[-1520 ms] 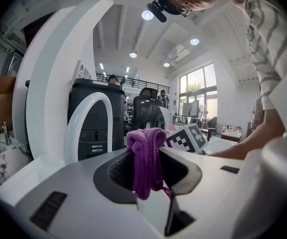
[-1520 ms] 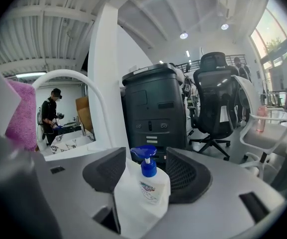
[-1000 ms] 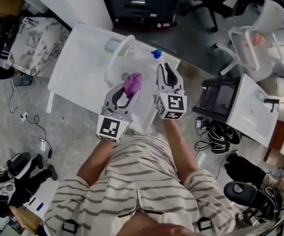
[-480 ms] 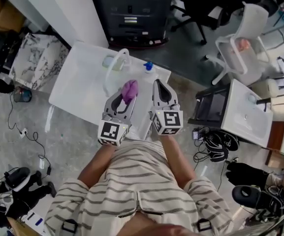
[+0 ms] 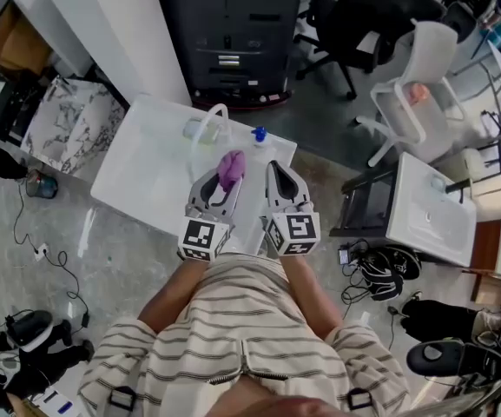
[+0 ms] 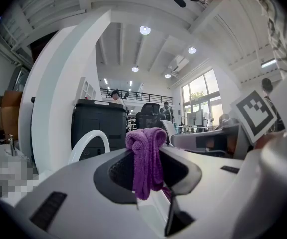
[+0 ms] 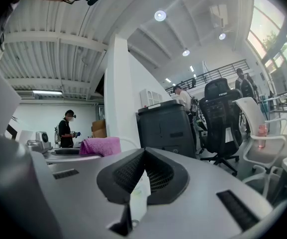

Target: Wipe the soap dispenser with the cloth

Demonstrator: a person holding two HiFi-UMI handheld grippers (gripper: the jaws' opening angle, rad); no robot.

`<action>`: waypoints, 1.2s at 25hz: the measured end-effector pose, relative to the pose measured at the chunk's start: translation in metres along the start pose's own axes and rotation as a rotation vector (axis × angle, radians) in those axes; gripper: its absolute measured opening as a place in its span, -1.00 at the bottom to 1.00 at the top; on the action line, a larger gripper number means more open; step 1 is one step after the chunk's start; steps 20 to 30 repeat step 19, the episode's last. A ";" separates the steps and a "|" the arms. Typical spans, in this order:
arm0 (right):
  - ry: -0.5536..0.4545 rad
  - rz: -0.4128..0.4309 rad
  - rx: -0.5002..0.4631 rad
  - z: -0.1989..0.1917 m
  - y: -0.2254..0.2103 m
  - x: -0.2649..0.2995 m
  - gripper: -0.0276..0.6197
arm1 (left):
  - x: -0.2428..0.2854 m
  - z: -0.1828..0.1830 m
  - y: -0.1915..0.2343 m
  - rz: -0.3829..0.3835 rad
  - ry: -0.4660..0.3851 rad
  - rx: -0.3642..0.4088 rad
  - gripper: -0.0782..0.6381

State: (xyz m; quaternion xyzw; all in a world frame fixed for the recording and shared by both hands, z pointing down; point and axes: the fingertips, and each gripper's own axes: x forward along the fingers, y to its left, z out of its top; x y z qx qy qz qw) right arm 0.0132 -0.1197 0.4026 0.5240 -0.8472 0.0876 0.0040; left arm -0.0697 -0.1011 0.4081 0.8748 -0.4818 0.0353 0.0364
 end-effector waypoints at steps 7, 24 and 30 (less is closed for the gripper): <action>-0.026 -0.024 -0.010 0.011 -0.006 -0.008 -0.92 | 0.000 0.008 -0.003 -0.004 -0.033 -0.013 -0.44; -0.033 -0.027 0.070 0.006 -0.002 -0.006 -0.92 | -0.002 0.007 0.003 -0.004 -0.049 -0.013 -0.44; -0.033 -0.027 0.070 0.006 -0.002 -0.006 -0.92 | -0.002 0.007 0.003 -0.004 -0.049 -0.013 -0.44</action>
